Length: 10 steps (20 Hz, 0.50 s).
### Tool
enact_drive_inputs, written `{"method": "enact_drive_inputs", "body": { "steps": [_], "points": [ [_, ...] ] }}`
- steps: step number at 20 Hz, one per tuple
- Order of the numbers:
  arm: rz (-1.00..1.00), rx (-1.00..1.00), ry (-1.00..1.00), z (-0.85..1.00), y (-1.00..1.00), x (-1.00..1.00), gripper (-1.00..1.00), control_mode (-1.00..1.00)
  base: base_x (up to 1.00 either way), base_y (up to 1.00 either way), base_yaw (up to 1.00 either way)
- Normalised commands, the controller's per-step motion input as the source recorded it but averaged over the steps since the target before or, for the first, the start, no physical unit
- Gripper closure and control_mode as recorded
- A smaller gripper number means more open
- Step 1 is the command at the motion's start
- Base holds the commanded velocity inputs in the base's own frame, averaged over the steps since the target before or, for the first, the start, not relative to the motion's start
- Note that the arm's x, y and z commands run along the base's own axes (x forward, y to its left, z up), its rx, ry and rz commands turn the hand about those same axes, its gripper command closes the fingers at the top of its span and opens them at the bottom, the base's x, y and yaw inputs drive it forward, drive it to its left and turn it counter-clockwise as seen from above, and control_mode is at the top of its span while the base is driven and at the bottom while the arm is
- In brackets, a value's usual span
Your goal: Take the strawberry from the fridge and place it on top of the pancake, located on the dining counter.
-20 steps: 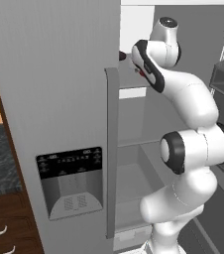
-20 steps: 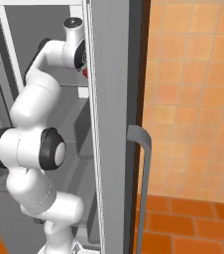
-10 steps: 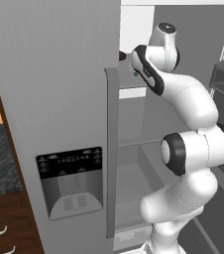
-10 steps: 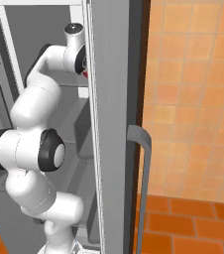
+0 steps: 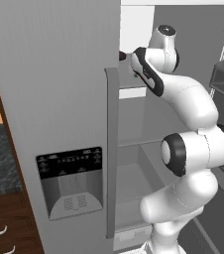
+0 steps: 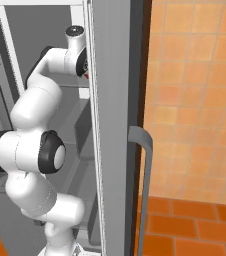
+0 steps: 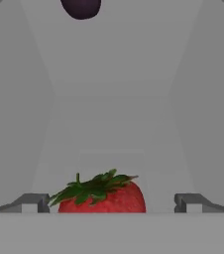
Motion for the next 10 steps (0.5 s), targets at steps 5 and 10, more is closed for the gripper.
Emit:
{"method": "enact_drive_inputs", "body": {
  "steps": [5,10],
  "points": [
    [0.0,0.0,0.0,-0.04,0.0,0.02,1.0,-1.0,0.0,0.0,0.0],
    [0.0,0.0,-0.03,0.0,0.0,-0.05,1.0,-1.0,0.0,0.0,0.0]
  ]
}}
